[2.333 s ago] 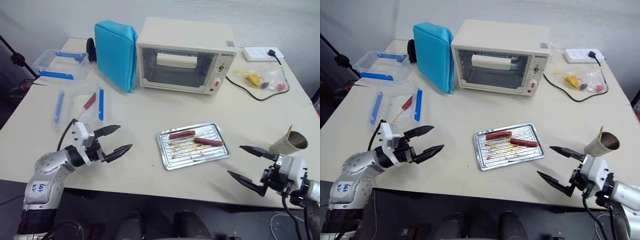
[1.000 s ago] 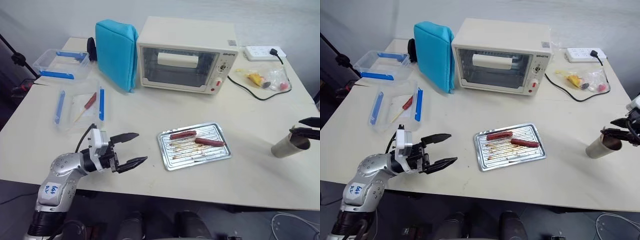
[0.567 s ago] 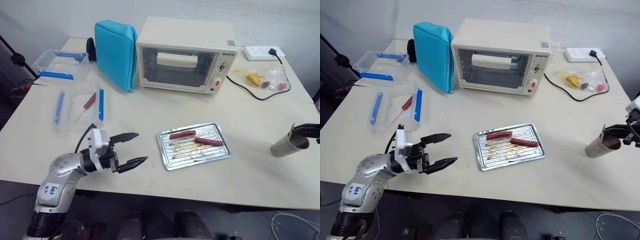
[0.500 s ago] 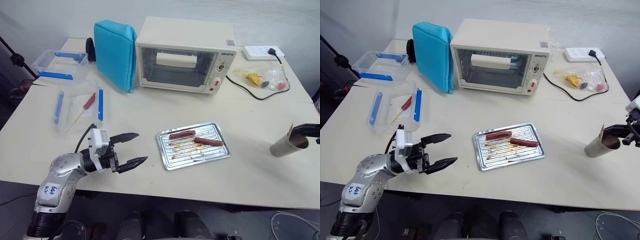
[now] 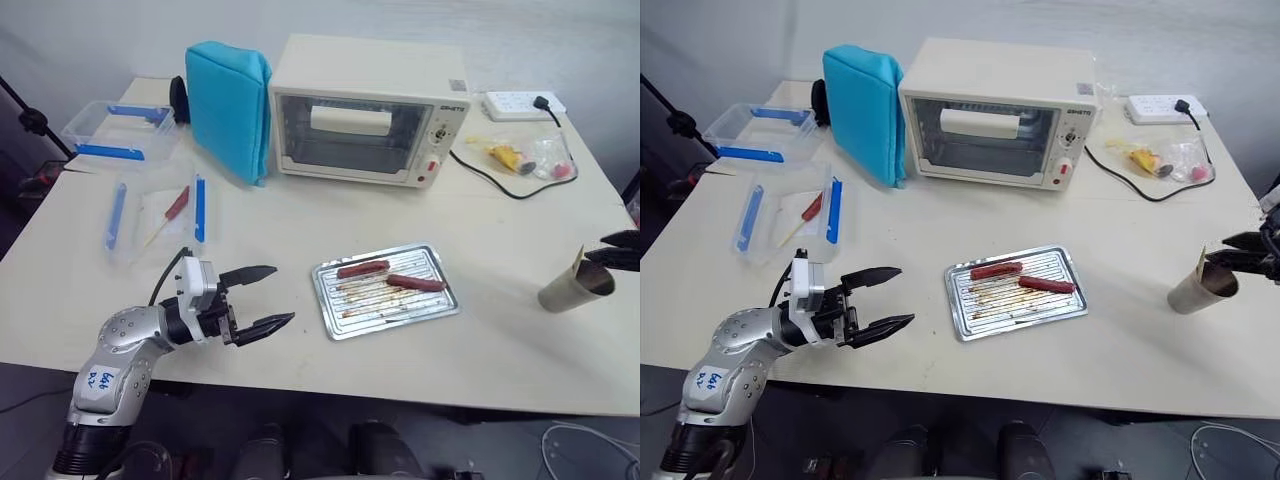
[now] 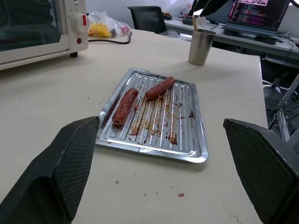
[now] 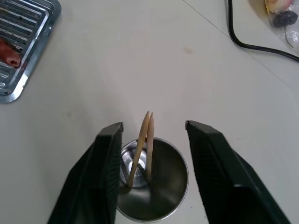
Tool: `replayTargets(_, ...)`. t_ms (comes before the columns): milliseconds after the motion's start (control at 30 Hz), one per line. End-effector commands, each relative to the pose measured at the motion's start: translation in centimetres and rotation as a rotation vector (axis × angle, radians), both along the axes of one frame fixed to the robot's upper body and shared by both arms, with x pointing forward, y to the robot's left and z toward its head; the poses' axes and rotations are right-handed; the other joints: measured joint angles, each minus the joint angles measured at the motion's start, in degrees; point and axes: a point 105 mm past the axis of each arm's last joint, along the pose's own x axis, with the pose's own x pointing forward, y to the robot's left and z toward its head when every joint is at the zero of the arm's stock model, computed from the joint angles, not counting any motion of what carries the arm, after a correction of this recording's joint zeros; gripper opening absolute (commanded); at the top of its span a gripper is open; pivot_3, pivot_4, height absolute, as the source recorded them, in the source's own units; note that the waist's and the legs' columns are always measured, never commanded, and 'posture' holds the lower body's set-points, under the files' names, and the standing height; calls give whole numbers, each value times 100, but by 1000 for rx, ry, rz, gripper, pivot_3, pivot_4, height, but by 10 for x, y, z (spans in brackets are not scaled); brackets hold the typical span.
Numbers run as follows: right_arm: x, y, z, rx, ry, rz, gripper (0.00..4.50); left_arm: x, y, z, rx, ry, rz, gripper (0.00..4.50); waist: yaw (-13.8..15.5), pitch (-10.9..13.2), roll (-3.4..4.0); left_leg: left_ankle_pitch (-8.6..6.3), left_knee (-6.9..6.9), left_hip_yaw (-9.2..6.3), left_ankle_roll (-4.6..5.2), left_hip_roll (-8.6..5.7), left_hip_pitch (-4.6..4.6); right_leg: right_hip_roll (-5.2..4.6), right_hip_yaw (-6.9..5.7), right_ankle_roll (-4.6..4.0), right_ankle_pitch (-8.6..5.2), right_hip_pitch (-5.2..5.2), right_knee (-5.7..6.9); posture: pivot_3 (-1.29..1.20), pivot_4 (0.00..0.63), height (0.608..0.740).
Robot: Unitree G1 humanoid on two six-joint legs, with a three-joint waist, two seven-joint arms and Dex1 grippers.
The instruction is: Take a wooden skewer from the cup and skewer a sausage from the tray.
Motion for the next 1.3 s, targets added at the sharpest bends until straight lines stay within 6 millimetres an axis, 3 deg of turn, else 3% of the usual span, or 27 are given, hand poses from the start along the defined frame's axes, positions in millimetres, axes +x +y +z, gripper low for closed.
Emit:
replayTargets(33,-3,5,3,26,10,19,3350,-2,1,7,-12,-25,-3,4500,4,0,0,0,0,0,0,0,-1,0,0,0,0,0,0,0,150,740)
replayTargets(133,-7,7,1,42,42,18,4320,-2,2,6,-9,-24,0,4500,17,0,0,0,2,-1,1,-1,-3,-2,-1,0,0,1,-2,0,150,740)
replayTargets(567,-12,24,-2,104,84,78,4320,-1,2,6,-4,-22,-3,4500,5,0,0,-1,1,-1,2,0,-2,-1,-1,0,0,0,1,0,150,740)
replayTargets(1133,-7,27,-5,89,62,114,4320,0,2,3,-5,-21,14,4500,4,0,0,-1,1,-1,2,0,-2,-1,-1,0,0,0,0,0,150,740)
replayTargets(1300,-2,23,-7,80,31,101,3109,1,3,3,-3,-25,21,4500,5,0,0,-1,1,-1,2,0,-2,-1,-1,0,0,0,0,0,150,740)
